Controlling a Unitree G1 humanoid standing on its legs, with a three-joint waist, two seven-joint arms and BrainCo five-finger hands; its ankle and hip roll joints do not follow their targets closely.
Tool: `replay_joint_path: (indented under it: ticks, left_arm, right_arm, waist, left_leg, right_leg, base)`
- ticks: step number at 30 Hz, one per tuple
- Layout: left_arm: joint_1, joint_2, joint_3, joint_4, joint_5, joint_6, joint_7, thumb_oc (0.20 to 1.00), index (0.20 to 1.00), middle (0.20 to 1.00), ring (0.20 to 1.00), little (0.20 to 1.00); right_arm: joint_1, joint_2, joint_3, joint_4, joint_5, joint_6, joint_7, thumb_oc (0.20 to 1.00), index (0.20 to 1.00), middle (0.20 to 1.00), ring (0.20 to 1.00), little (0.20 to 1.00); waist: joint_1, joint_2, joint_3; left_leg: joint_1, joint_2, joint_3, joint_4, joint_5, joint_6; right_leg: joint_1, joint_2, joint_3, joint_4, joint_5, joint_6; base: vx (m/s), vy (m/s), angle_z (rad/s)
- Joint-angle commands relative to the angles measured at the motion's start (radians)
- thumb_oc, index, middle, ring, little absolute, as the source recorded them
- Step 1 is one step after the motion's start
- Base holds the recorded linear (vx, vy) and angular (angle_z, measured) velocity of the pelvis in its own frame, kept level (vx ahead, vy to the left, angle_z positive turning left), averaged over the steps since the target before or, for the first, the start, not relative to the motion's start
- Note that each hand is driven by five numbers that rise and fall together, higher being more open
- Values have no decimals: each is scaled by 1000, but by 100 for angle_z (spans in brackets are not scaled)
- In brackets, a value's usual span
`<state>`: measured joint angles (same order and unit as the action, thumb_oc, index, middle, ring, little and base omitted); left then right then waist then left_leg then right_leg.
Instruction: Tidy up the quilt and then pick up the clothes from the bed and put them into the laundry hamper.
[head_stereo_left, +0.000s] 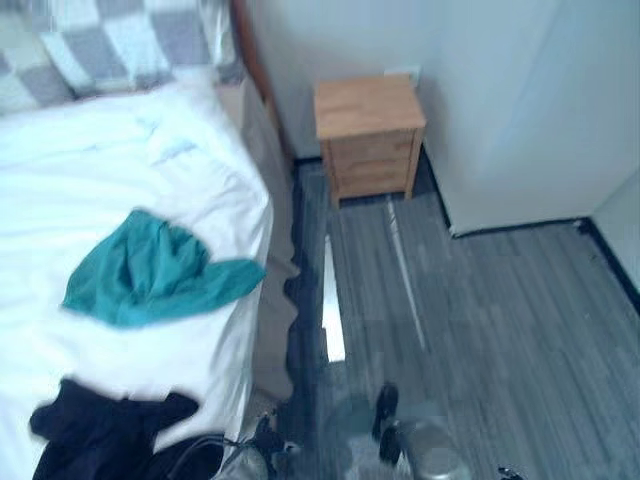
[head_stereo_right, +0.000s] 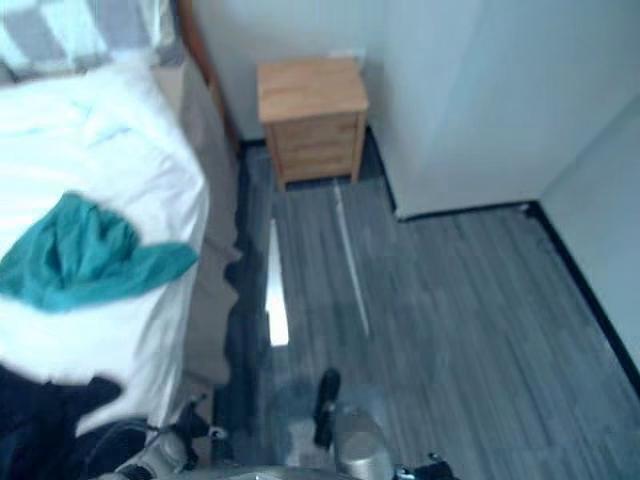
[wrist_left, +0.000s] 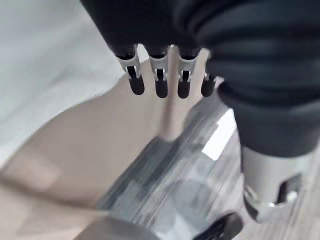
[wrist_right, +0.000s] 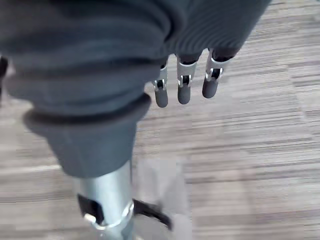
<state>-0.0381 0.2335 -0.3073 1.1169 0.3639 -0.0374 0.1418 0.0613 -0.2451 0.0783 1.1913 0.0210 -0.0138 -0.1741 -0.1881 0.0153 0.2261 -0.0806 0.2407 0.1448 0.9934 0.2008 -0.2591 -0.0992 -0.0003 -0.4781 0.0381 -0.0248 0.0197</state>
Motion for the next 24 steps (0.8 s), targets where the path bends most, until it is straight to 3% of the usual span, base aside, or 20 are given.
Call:
replay_joint_path:
  ticks: [1,3,4,5,7,8,9,11,12,13,14,15,16,17,18,20,21,22,24]
  left_arm:
    - [-125,83,14,-28,-113,12,59,1000,1000,1000,1000,1000]
    - [-136,68,4,-10,-139,1,50,1000,1000,1000,1000,1000]
    - [-132,64,-1,-18,-142,5,59,1000,1000,1000,1000,1000]
    - [-109,50,26,-14,-165,-1,71,1000,1000,1000,1000,1000]
    - [-110,43,47,-11,-178,-8,75,1000,1000,1000,1000,1000]
    - [-114,40,44,-8,-177,-8,72,1000,1000,1000,1000,1000]
    - [-115,43,41,-3,-168,-2,75,1000,1000,1000,1000,1000]
    - [-110,37,44,9,-169,-4,63,1000,1000,1000,1000,1000]
    - [-109,35,45,14,-164,1,65,1000,1000,1000,1000,1000]
    - [-98,30,54,18,-164,0,65,1000,1000,1000,1000,1000]
    - [-93,29,57,21,-166,1,64,1000,1000,1000,1000,1000]
    - [-93,29,57,21,-166,1,64,1000,1000,1000,1000,1000]
    - [-96,39,65,21,-174,3,70,1000,1000,1000,1000,1000]
    - [-96,39,65,21,-174,3,70,1000,1000,1000,1000,1000]
    - [-89,42,66,12,-183,-1,74,1000,1000,1000,1000,1000]
    - [-82,41,65,11,-187,-7,77,1000,1000,1000,1000,1000]
    - [-83,40,63,21,-184,-9,80,1000,1000,1000,1000,1000]
    - [-85,37,59,22,-176,-10,79,1000,1000,1000,1000,1000]
    - [-91,29,57,31,-174,-16,84,1000,1000,1000,1000,1000]
  right_arm:
    - [20,-41,64,-42,47,-7,-13,1000,1000,1000,1000,1000]
    - [5,-40,74,-46,46,4,-13,1000,1000,1000,1000,1000]
    - [-3,-40,88,-49,19,3,-17,1000,1000,1000,1000,1000]
    - [-18,-40,105,-36,-24,11,-18,1000,1000,1000,1000,1000]
    - [-18,-34,115,-31,-49,3,-16,1000,1000,1000,1000,1000]
    - [-17,-32,112,-30,-51,4,-15,1000,1000,1000,1000,1000]
    - [-13,-33,114,-32,-59,5,-14,1000,1000,1000,1000,1000]
    - [-6,-25,116,-24,-65,8,-11,1000,1000,1000,1000,1000]
    - [-1,-17,115,-21,-66,7,-3,1000,1000,1000,1000,1000]
    - [-3,-8,119,-18,-80,5,-1,1000,1000,1000,1000,1000]
    - [-7,6,113,-18,-90,10,6,1000,1000,1000,1000,1000]
    - [-7,6,113,-18,-90,10,6,1000,1000,1000,1000,1000]
    - [-57,12,106,-47,-75,9,-4,1000,1000,1000,1000,1000]
    - [-57,12,106,-47,-75,9,-4,1000,1000,1000,1000,1000]
    - [-72,12,110,-65,-64,10,-10,1000,1000,1000,1000,1000]
    - [-90,11,113,-81,-56,11,-15,1000,1000,1000,1000,1000]
    - [-103,8,119,-80,-55,11,-20,1000,1000,1000,1000,1000]
    - [-109,5,113,-81,-48,13,-24,1000,1000,1000,1000,1000]
    - [-114,4,96,-77,-24,14,-29,1000,1000,1000,1000,1000]
  waist:
    - [61,-94,93]
    - [84,-97,99]
    - [109,-99,97]
    - [144,-89,81]
    - [164,-78,63]
    - [162,-75,50]
    - [169,-82,50]
    - [164,-77,31]
    - [161,-60,26]
    - [170,-58,6]
    - [168,-57,5]
    - [169,-59,4]
    - [143,-38,40]
    - [143,-38,39]
    - [128,-17,58]
    - [124,-13,57]
    - [124,-15,57]
    - [118,-17,56]
    - [100,-17,54]
  left_leg:
    - [-84,-24,70,-42,-82,83]
    - [-129,-3,67,-92,-108,99]
    - [-146,2,62,-196,-121,109]
    - [-121,-20,85,-509,-125,123]
    - [-100,-41,163,-860,-68,107]
    - [-104,-41,200,-919,-75,96]
    - [-129,-43,250,-923,-56,110]
    - [-87,-58,249,-963,-70,109]
    - [-65,-64,260,-973,-55,133]
    - [-35,-95,251,-991,-71,155]
    - [29,-137,255,-1015,-114,197]
    - [29,-139,257,-1016,-113,198]
    - [138,-163,240,-1063,-160,240]
    - [138,-163,241,-1063,-160,240]
    - [180,-168,193,-1071,-176,241]
    - [206,-176,153,-1074,-195,230]
    - [214,-184,117,-1072,-208,223]
    - [223,-187,82,-1073,-221,220]
    - [245,-196,-11,-1071,-248,213]
  right_leg:
    - [122,-37,143,-102,37,-16]
    - [153,-33,182,-109,19,-9]
    - [184,-36,208,-118,6,5]
    - [207,-45,232,-125,-4,41]
    - [250,-58,224,-125,-39,79]
    - [275,-61,220,-125,-58,87]
    - [294,-71,211,-125,-65,88]
    - [320,-68,222,-123,-78,97]
    - [312,-62,215,-82,-92,98]
    - [309,-79,214,-7,-100,110]
    - [235,-154,190,230,-27,156]
    - [232,-157,192,236,-30,157]
    - [54,-205,236,541,84,170]
    - [54,-205,236,541,84,170]
    - [-23,-169,254,516,46,156]
    - [-39,-162,264,350,26,145]
    - [-50,-164,297,191,33,144]
    - [-56,-161,355,91,51,154]
    - [-92,-170,558,-34,112,196]
  base:
    - [473,126,-116]
    - [326,139,-136]
    - [503,285,-129]
    - [692,408,-107]
    - [657,361,-114]
    - [512,228,-67]
    - [497,217,-7]
    - [363,174,15]
    - [405,234,1]
    - [601,423,-19]
    - [480,324,-18]
    - [596,482,42]
    - [348,292,75]
    - [575,322,110]
    - [399,0,78]
    - [481,-85,99]
    - [422,-158,140]
    - [491,-178,173]
    - [429,-135,144]
